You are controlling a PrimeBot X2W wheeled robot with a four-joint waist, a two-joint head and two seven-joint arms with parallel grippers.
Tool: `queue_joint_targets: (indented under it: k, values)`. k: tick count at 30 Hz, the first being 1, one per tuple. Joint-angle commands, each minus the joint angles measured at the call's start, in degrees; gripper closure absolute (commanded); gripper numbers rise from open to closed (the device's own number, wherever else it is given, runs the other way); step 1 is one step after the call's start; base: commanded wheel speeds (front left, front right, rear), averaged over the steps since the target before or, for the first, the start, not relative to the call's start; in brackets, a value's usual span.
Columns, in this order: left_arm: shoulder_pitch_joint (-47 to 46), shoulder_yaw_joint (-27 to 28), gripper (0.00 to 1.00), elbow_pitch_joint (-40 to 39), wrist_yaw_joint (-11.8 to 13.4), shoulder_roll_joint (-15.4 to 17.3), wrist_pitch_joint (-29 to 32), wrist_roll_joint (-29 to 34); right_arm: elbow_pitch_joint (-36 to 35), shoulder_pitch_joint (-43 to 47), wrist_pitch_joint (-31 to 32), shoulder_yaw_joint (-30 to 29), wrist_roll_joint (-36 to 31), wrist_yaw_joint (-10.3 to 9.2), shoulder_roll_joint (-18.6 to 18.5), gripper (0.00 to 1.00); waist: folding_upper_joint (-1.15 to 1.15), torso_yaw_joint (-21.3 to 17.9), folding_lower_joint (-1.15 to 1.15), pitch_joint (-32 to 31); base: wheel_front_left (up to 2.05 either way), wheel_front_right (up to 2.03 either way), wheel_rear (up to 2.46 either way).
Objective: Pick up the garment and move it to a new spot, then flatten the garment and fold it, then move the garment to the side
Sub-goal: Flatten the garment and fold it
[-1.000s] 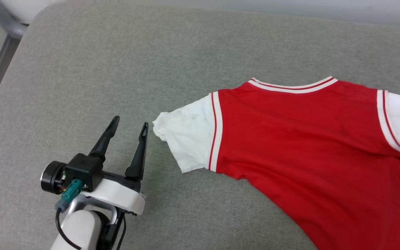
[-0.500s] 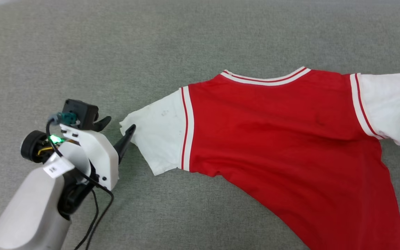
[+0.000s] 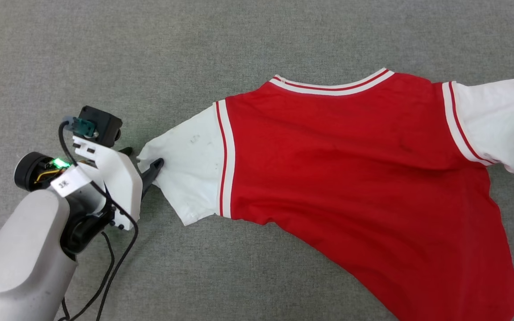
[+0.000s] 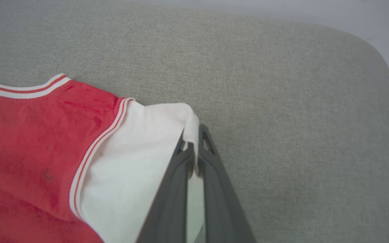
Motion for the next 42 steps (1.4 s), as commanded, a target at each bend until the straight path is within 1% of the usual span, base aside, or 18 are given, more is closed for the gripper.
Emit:
queue_joint_targets:
  k: [1, 3, 6, 10, 16, 23, 34, 42]
  values:
    - [3.1, -3.29, 0.12, 3.06, -0.13, -0.5, 3.63, -0.81, 0.23, -0.71, -0.22, 0.17, 0.32, -0.04, -0.32, 1.0, 0.0, 0.01, 0.0, 0.09, 0.0, 0.0, 0.0]
    - [3.83, -5.48, 1.0, 3.9, -0.18, -0.4, 5.64, -2.16, 0.56, -0.78, -0.45, 0.38, 0.47, -0.04, -0.51, 1.0, 0.0, 0.04, 0.0, 0.07, 0.0, 0.0, 0.0]
    - [2.97, -5.57, 1.0, 4.45, -0.14, -0.59, 2.99, -2.67, 1.13, -1.02, -0.74, 0.58, 0.63, -0.04, -0.9, 1.0, 0.0, 0.2, 0.0, -0.23, 0.0, 0.0, 0.0]
    - [1.55, -3.86, 1.0, 4.57, -0.09, -0.83, -2.34, -2.21, 2.16, -0.82, -1.3, 0.85, 1.04, -0.04, -1.62, 1.0, 0.0, 0.5, 0.0, -1.52, 0.0, 0.0, 0.0]
    - [0.9, -0.77, 1.0, 2.05, 1.21, 0.61, -11.07, -0.5, 3.85, -0.5, -2.49, 0.49, 1.54, -0.04, -2.96, 1.0, 0.0, 0.91, 0.0, -5.15, 0.0, 0.0, 0.0]
    - [2.63, 2.59, 1.0, -4.9, 4.69, 2.68, -16.57, 0.92, 4.31, -1.06, -4.76, 0.23, 1.93, -0.04, -4.04, 1.0, 0.0, 0.95, 0.0, -10.25, 0.0, 0.0, 0.0]
    - [7.26, 9.07, 1.0, -19.75, 11.28, 7.38, -20.15, 2.69, 0.58, -3.54, -7.98, -0.08, 3.42, -0.05, -5.17, 1.0, 0.0, -0.28, 0.0, -16.6, 0.0, 0.0, 0.0]
    - [9.97, 13.94, 1.0, -27.74, 14.96, 10.29, -22.02, 3.89, -3.34, -4.6, -7.82, -0.85, 4.8, -0.06, -5.09, 1.0, 0.0, -1.68, 0.0, -19.21, 0.0, 0.0, 0.0]
